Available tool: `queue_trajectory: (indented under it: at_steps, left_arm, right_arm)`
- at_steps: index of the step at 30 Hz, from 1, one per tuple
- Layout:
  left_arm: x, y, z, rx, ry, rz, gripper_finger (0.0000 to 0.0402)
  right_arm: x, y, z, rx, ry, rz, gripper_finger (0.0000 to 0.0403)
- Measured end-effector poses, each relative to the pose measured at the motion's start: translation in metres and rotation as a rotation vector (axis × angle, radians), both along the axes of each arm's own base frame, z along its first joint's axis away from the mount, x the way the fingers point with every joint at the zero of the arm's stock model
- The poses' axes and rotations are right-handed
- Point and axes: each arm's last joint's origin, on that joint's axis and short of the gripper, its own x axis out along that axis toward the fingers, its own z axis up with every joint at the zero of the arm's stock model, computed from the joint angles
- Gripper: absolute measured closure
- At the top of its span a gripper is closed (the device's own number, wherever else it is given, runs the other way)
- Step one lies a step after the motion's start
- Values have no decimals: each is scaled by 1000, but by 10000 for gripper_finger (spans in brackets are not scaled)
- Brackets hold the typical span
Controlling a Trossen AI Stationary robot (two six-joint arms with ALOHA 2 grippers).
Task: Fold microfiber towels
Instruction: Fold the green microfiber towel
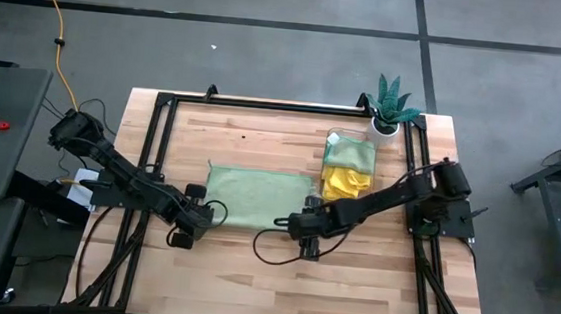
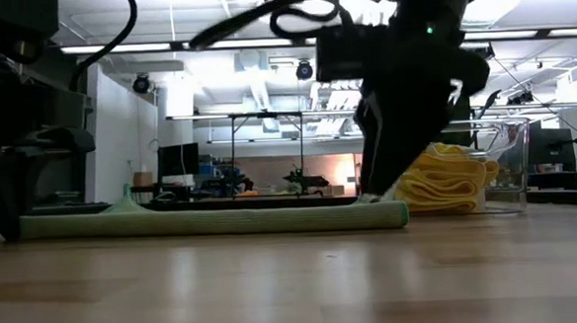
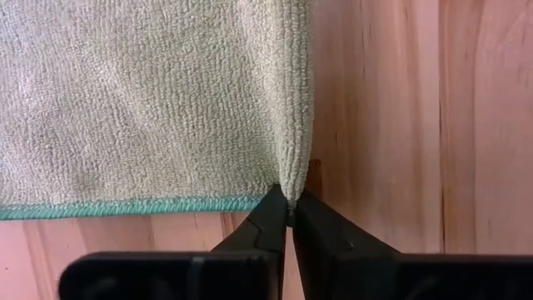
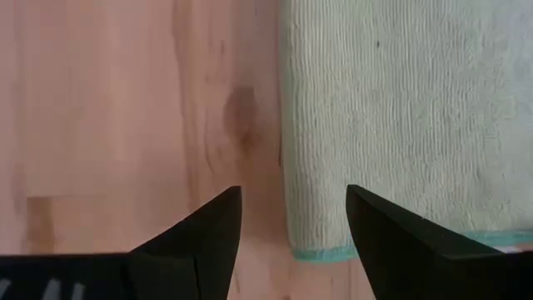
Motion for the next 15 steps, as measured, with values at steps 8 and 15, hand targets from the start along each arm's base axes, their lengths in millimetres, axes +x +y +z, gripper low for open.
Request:
queue_trajectory:
  at_steps: [8, 15]
  left_arm:
    - [0, 0, 0, -18, 1, 35, 398]
    - [0, 0, 0, -26, 4, 35, 400]
  right_arm:
    - [-1, 5, -19, -26, 74, 29, 204]
    - [-1, 7, -26, -27, 101, 20, 269]
